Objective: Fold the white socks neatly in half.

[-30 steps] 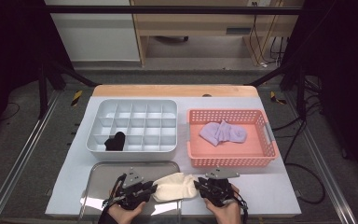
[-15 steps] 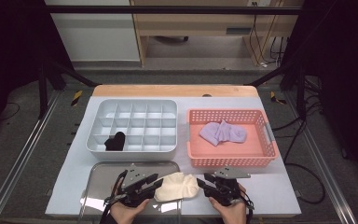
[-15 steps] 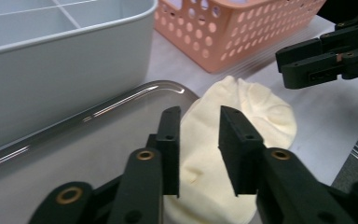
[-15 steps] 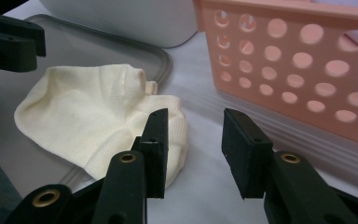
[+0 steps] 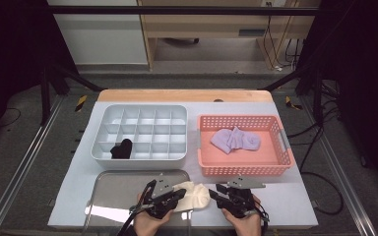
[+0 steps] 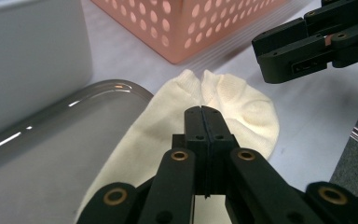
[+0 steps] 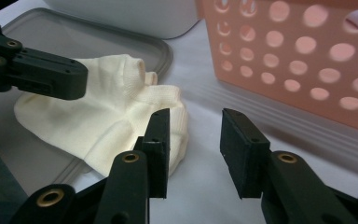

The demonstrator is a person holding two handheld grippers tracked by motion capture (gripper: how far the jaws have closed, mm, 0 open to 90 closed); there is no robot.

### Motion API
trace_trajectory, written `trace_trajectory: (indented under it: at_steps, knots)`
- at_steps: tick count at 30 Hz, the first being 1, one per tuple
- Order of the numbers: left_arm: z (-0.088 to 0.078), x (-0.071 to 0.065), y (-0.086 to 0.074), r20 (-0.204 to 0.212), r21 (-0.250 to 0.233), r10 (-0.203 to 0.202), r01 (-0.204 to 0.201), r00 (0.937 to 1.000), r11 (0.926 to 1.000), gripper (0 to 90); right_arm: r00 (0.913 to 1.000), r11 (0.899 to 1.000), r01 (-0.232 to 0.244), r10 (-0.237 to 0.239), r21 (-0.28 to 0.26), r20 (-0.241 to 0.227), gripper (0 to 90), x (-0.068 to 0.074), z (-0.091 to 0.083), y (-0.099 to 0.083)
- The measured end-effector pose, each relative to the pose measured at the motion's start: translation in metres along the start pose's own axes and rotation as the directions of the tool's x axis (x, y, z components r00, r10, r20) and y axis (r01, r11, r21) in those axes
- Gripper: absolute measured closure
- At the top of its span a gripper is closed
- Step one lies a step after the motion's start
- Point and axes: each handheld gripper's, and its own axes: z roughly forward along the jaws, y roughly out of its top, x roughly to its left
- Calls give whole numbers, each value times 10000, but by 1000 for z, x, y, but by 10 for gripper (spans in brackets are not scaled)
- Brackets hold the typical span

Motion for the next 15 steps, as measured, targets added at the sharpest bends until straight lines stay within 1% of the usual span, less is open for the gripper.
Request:
trace_trajectory:
  at_steps: [1, 3, 6, 8, 9, 11, 12, 15]
  knots:
    - [0, 0, 0, 0, 0, 0, 0, 10000, 10000, 889, 10000, 10000, 0, 0, 0, 0, 636, 0, 0, 0]
    - [6, 0, -4, -27, 207, -6, 6, 10000, 9998, 889, 9999, 9999, 130, -130, 103, -73, 646, 2, 3, -2]
    - [10, 0, -7, -46, 400, 13, -11, 10000, 9992, 889, 9999, 9998, 111, -109, 148, -125, 655, 3, 5, -3]
    - [11, 0, -8, -42, 447, 40, -38, 10000, 9990, 889, 9999, 9998, 102, -100, 178, -140, 665, 3, 6, -3]
    - [12, 0, -8, -39, 469, 65, -63, 10000, 9989, 889, 9998, 9995, -12, 18, 311, -188, 683, 3, 9, -3]
    - [13, 0, -8, -48, 462, 67, -65, 10000, 9989, 888, 9998, 9991, -11, 19, 415, -186, 690, 3, 10, -3]
    - [12, 0, -9, -54, 475, 45, -43, 10000, 9989, 888, 9998, 9982, 95, -85, 586, -168, 704, 3, 15, -3]
    - [12, 0, -9, -58, 461, 63, -60, 10000, 9989, 888, 9997, 9975, 125, -111, 691, -199, 718, 4, 17, -4]
